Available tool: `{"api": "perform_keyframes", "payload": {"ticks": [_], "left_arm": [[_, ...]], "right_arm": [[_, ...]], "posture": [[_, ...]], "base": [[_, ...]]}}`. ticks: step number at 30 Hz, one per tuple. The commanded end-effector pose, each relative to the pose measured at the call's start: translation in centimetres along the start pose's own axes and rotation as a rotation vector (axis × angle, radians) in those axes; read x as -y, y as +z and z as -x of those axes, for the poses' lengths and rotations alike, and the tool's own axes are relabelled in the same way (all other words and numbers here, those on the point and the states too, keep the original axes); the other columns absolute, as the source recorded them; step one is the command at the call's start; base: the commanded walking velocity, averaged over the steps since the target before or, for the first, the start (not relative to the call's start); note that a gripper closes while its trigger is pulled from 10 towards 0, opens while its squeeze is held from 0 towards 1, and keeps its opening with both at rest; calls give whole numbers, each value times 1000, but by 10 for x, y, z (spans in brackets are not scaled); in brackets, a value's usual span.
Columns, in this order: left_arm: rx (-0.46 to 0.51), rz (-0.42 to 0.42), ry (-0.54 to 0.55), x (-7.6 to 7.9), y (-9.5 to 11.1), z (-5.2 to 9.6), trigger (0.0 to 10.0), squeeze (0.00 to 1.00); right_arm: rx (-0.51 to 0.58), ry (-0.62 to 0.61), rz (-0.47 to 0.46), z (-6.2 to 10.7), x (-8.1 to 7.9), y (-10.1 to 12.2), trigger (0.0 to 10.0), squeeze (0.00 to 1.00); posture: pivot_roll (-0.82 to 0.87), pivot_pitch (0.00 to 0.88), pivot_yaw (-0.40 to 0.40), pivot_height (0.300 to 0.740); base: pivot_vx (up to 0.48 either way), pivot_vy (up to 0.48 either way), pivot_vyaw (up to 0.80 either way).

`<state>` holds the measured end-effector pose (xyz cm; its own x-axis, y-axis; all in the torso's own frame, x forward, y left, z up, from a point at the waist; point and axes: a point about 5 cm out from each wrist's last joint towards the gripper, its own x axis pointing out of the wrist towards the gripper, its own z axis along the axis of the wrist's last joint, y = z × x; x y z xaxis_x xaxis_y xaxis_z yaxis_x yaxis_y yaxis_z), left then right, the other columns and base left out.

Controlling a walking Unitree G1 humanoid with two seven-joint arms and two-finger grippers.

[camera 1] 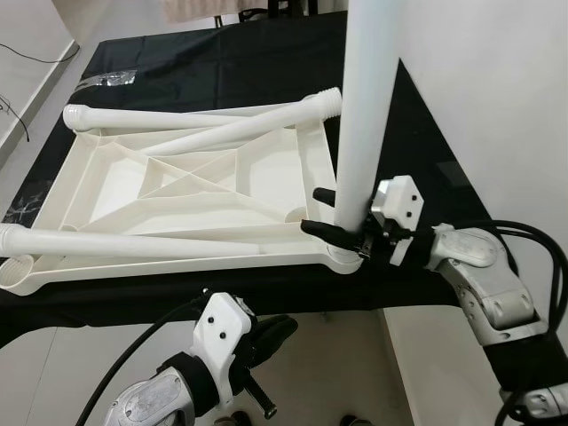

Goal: Building children table

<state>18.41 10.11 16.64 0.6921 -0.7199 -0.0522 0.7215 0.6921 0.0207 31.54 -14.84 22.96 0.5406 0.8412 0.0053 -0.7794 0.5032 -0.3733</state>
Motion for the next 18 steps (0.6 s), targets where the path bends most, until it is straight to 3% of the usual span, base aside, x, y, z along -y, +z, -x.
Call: {"api": "perform_keyframes", "payload": {"ticks": [1, 8, 12, 18], "left_arm": [[-33, 15, 2, 0, -5, 2, 10000, 0], [-31, 15, 4, 0, -5, 2, 10000, 0], [-29, 15, 6, 0, -4, 2, 10000, 0], [-30, 15, 6, 0, -4, 2, 10000, 0]], "right_arm": [[-152, -108, -162, 8, 4, -36, 10000, 0], [-193, -180, -216, 6, 6, -45, 10000, 0], [-286, -220, -248, 6, -1, -62, 10000, 0], [-322, -245, -288, 6, -3, -68, 10000, 0]], "posture": [[3, 305, 55, 740], [2, 307, 53, 740], [2, 311, 53, 740], [2, 310, 55, 740]], "base": [[0, 0, 0], [0, 0, 0], [0, 0, 0], [0, 0, 0]]}}
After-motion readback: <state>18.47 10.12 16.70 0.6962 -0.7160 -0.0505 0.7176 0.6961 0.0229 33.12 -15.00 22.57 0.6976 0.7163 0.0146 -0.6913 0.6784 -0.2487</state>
